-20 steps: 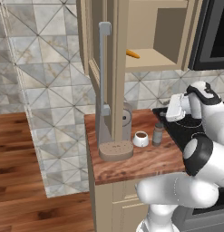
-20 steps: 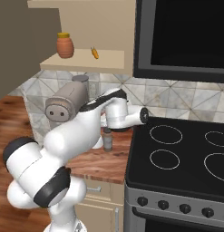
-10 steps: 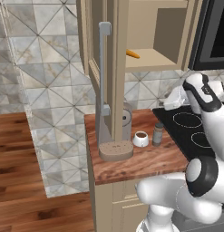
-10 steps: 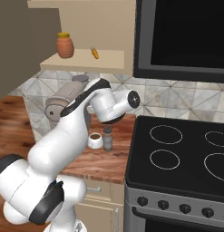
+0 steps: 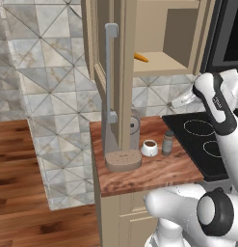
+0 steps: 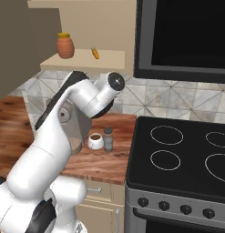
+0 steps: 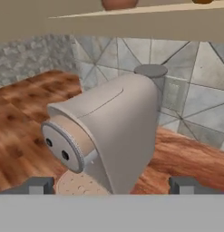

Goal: Pick the cinnamon and honey bottle from the cabinet and place them next to the mug.

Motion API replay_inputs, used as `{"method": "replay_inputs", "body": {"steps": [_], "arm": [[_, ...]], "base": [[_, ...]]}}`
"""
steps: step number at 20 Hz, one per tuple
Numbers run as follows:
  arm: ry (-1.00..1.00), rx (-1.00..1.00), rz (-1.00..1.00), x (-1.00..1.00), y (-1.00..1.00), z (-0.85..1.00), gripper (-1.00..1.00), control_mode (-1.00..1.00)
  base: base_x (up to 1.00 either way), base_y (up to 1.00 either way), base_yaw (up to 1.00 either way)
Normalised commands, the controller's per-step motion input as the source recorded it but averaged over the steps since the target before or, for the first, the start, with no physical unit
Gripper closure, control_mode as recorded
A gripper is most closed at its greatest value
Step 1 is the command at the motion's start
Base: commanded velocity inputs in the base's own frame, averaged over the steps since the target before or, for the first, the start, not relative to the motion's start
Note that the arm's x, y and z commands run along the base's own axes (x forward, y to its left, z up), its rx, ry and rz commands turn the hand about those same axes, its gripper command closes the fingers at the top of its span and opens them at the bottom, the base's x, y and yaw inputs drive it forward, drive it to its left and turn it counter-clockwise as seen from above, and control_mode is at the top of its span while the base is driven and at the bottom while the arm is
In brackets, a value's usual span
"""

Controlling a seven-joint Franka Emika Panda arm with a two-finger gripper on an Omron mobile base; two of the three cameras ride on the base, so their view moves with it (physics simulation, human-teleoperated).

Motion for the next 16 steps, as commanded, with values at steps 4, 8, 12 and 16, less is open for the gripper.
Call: {"method": "replay_inputs", "body": {"steps": [4, 8, 12, 16], "arm": [[0.14, 0.00, -0.12, -0.59, 0.53, 0.58, -1.00, -1.00], [0.07, 0.00, -0.13, -0.46, 0.54, 0.62, -1.00, -1.00], [0.02, 0.00, -0.11, -0.21, 0.54, 0.68, -1.00, -1.00], [0.00, 0.00, -0.04, -0.02, 0.48, 0.67, -1.00, -1.00]], "base": [[0.00, 0.00, 0.00], [0.00, 0.00, 0.00], [0.00, 0.00, 0.00], [0.00, 0.00, 0.00]]}}
